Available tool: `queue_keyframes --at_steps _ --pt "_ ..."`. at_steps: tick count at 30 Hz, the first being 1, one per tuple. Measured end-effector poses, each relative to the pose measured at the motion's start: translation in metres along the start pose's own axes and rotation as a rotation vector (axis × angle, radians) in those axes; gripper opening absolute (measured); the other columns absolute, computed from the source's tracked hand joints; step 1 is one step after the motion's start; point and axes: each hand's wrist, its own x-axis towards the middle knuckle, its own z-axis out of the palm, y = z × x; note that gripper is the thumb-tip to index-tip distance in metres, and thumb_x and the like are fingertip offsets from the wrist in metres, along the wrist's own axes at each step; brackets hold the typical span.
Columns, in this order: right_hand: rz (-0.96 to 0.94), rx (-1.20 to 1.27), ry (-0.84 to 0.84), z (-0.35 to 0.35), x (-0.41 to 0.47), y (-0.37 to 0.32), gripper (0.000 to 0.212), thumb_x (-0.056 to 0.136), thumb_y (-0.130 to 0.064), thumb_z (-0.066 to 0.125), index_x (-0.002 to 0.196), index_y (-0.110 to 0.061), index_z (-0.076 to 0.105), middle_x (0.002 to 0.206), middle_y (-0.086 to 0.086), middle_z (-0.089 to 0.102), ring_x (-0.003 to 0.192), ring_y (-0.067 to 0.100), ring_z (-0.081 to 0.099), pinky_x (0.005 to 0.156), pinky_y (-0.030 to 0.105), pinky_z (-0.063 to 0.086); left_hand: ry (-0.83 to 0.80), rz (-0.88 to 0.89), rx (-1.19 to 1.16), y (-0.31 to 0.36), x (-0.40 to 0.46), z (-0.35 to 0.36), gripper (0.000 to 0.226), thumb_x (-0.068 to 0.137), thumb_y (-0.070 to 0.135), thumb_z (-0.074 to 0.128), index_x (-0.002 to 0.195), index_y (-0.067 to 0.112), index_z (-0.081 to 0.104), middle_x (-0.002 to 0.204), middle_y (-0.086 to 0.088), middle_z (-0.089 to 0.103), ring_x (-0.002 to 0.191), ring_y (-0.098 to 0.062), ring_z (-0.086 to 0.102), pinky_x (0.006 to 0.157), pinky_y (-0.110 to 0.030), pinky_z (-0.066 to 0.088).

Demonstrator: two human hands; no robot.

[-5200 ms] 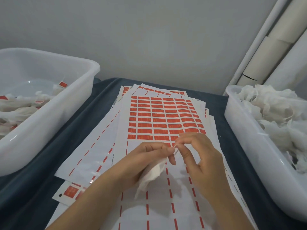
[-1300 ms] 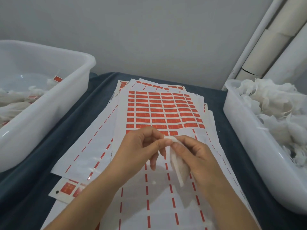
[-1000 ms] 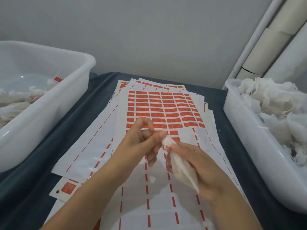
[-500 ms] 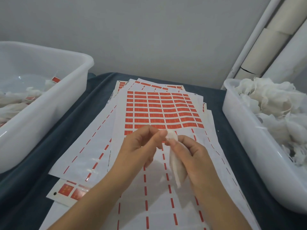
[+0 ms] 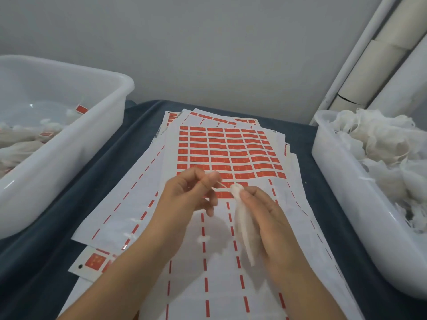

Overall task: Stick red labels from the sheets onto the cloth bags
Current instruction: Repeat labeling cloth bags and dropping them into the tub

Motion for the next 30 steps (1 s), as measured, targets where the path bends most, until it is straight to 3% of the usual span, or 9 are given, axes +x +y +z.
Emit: queue_keyframes --at_steps 3,6,9,16,20,22,25,28,30 --pt "0.051 0.051 -0.014 0.001 -0.002 -0.006 0.013 0.065 -0.055 0.050 0.071 -0.066 0.055 0.078 -0.042 0.058 0.077 -0.023 0.053 0.049 0.002 0.044 0.064 -0.001 -0.030 0.004 0.003 -0.006 0.037 0.067 0.041 0.056 0.079 0.007 0.062 0.066 0.003 0.068 0.049 -0.008 0.058 0.049 -0.014 0.047" --pt "0.072 0.151 -0.071 -0.001 -0.002 -0.007 0.016 0.070 -0.047 0.053 0.080 -0.046 0.064 0.078 -0.036 0.063 0.077 -0.019 0.057 0.049 0.003 0.044 0.113 0.017 -0.030 0.006 0.005 -0.009 0.035 0.068 0.041 0.053 0.080 0.009 0.060 0.061 0.007 0.067 0.047 -0.006 0.059 0.047 -0.012 0.045" --pt "0.057 0.120 -0.106 0.000 -0.002 -0.006 0.015 0.069 -0.046 0.054 0.078 -0.048 0.066 0.080 -0.033 0.065 0.079 -0.016 0.059 0.052 0.003 0.046 0.161 0.011 -0.048 0.008 0.006 -0.012 0.033 0.067 0.041 0.053 0.078 0.010 0.058 0.059 0.008 0.066 0.045 -0.005 0.057 0.047 -0.012 0.045" --pt "0.021 -0.084 -0.193 0.001 0.001 -0.002 0.036 0.070 -0.058 0.042 0.093 -0.037 0.060 0.087 -0.040 0.059 0.084 -0.019 0.055 0.062 0.004 0.048 0.182 -0.002 -0.025 0.008 0.008 -0.015 0.034 0.068 0.042 0.055 0.077 0.009 0.061 0.061 0.004 0.066 0.049 -0.006 0.058 0.062 -0.021 0.045" --pt "-0.008 -0.101 -0.188 -0.005 -0.001 0.000 0.026 0.070 -0.055 0.045 0.076 -0.042 0.066 0.084 -0.042 0.057 0.082 -0.022 0.052 0.060 0.003 0.045 0.127 0.003 0.095 0.008 0.008 -0.016 0.033 0.063 0.045 0.060 0.074 0.016 0.071 0.070 0.007 0.071 0.063 -0.006 0.065 0.081 -0.030 0.047" --pt "-0.014 -0.103 -0.195 -0.008 0.000 -0.001 0.023 0.071 -0.055 0.044 0.079 -0.045 0.064 0.084 -0.038 0.059 0.084 -0.020 0.052 0.062 0.002 0.044 0.116 -0.062 0.115 0.008 0.009 -0.018 0.028 0.065 0.048 0.062 0.073 0.024 0.074 0.078 0.012 0.072 0.076 -0.009 0.066 0.087 -0.033 0.044" --pt "-0.032 -0.052 -0.201 -0.012 0.007 0.002 0.030 0.078 -0.047 0.045 0.085 -0.024 0.064 0.086 -0.021 0.067 0.087 -0.006 0.061 0.070 0.009 0.048 0.248 -0.162 0.164 0.003 0.016 -0.018 0.020 0.083 0.044 0.059 0.097 0.034 0.069 0.104 0.022 0.061 0.090 -0.002 0.054 0.081 -0.030 0.041" --pt "-0.018 0.020 -0.014 -0.017 0.013 0.007 0.021 0.081 -0.044 0.051 0.079 -0.028 0.065 0.080 -0.007 0.070 0.081 0.011 0.067 0.074 0.025 0.050 0.360 -0.282 0.280 0.003 0.020 -0.018 0.037 0.090 0.033 0.056 0.126 0.036 0.049 0.147 0.008 0.032 0.130 -0.019 0.035 0.105 -0.046 0.030" --pt "-0.037 0.039 0.163 -0.022 0.020 0.010 0.015 0.086 -0.038 0.055 0.081 -0.026 0.063 0.076 -0.007 0.068 0.072 0.011 0.066 0.066 0.025 0.051 0.377 -0.328 0.235 0.004 0.021 -0.020 0.042 0.091 0.026 0.057 0.129 0.036 0.046 0.150 0.004 0.028 0.135 -0.024 0.029 0.107 -0.048 0.028"
